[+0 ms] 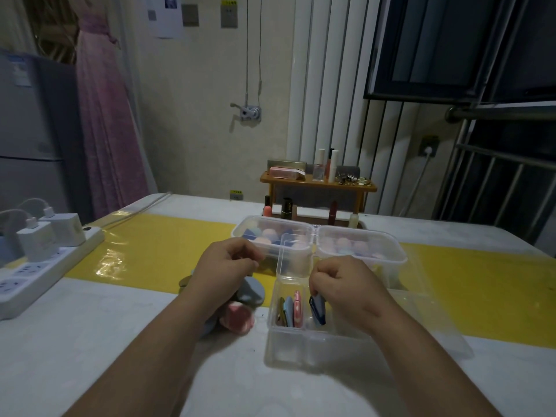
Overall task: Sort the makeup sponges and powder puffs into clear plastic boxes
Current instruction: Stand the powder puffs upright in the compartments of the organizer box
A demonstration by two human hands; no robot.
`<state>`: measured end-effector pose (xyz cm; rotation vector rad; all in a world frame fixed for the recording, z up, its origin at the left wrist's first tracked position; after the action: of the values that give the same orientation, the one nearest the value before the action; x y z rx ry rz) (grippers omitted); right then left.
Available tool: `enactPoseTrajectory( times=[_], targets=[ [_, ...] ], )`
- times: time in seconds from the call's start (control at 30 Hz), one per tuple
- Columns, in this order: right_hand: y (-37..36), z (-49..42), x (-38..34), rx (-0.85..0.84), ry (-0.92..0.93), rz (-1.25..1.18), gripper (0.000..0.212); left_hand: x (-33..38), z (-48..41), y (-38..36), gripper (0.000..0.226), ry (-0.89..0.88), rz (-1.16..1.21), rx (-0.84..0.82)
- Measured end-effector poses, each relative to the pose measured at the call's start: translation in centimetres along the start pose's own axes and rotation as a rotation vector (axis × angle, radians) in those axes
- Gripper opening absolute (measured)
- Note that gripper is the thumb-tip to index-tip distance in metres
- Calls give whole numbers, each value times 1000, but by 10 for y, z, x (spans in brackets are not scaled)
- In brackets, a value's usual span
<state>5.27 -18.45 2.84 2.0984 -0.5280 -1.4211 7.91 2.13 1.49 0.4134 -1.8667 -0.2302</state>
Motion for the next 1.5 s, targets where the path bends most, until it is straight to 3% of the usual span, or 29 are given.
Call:
enactPoseTrajectory(
  times=[0.6, 0.7, 0.8, 0.97, 1.07, 1.3, 1.5],
  targets=[
    [-12, 2, 3, -140, -34, 141, 21, -5, -2, 5, 42, 39, 26, 46],
    [-12, 3, 3, -136, -34, 132, 19, -8, -2, 9, 40, 34, -91, 70],
    [-12, 2, 3, -125, -35, 141, 22, -8, -3, 8, 33, 16, -351, 56],
    [-10, 1, 3, -87, -21, 153, 20, 1, -1, -11, 11, -170, -789, -89],
    [-9, 1, 4, -73, -20, 138, 19, -3, 0, -22, 26, -221, -957, -164],
    [-7, -1, 5, -44, -6, 106, 23, -9, -1, -27, 46, -219, -1072, -242],
    [-7, -1, 5, -29, 0, 75, 22, -3, -1, -20, 26, -200, -960, -137]
  ],
)
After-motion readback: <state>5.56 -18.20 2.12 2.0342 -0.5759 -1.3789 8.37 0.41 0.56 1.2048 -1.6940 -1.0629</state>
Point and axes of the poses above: each hand's wrist, its own z-axis away from the middle knuckle, its own y-axis out of the back of the hand, x = y × z, the point moved 8 cm from there along -z, towards the middle knuckle, and after that the axes turned 4 degrees about -z, right-handed, at the moved point
